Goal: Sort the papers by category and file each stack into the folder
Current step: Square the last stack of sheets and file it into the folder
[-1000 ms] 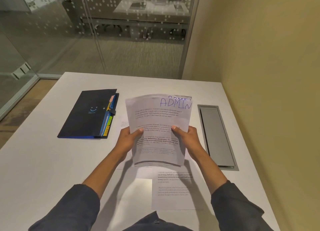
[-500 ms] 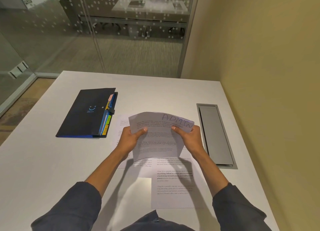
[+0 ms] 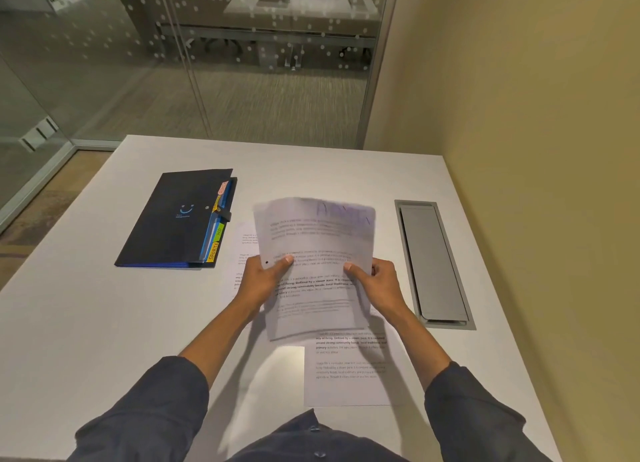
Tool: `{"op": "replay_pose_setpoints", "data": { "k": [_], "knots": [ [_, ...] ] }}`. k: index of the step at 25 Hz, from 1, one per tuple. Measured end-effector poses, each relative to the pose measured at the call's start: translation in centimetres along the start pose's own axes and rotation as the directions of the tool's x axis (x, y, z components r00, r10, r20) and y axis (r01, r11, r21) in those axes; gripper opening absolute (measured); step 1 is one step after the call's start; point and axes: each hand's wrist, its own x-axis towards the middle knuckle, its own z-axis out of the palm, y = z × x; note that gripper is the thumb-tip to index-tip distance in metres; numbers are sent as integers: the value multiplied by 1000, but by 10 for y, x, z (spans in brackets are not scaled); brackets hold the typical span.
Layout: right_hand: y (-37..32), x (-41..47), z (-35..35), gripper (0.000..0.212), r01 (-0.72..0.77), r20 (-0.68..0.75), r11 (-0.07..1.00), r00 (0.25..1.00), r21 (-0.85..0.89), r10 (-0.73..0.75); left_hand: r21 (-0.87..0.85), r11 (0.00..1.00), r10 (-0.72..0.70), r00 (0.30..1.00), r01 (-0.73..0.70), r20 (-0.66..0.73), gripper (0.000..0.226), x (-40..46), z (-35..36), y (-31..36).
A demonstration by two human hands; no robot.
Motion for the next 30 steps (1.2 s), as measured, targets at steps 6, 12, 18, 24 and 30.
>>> {"op": "replay_pose_setpoints", "data": {
  "k": [6, 12, 18, 24, 30],
  "knots": [
    [-7, 7, 9, 21, -113, -68, 955, 988, 274, 137, -234, 962, -140, 989, 145, 34, 18, 7, -4, 26],
    [2, 13, 10, 23, -183, -164, 944, 958, 275, 234, -70, 958, -263, 952, 276, 158, 28, -1, -6, 5],
    [52, 1, -14, 45, -382, -369, 886, 888, -264, 273, -146, 954, -263, 965, 261, 7, 29, -8, -10, -5],
    [110, -40, -10, 98, -477, -400, 379, 877, -793, 267, -165, 940, -319, 940, 298, -117, 25, -16, -34, -19],
    [121, -41, -10, 84, -494, -435, 349, 869, -797, 236, -160, 934, -344, 927, 321, -148, 28, -18, -47, -25]
  ]
}}
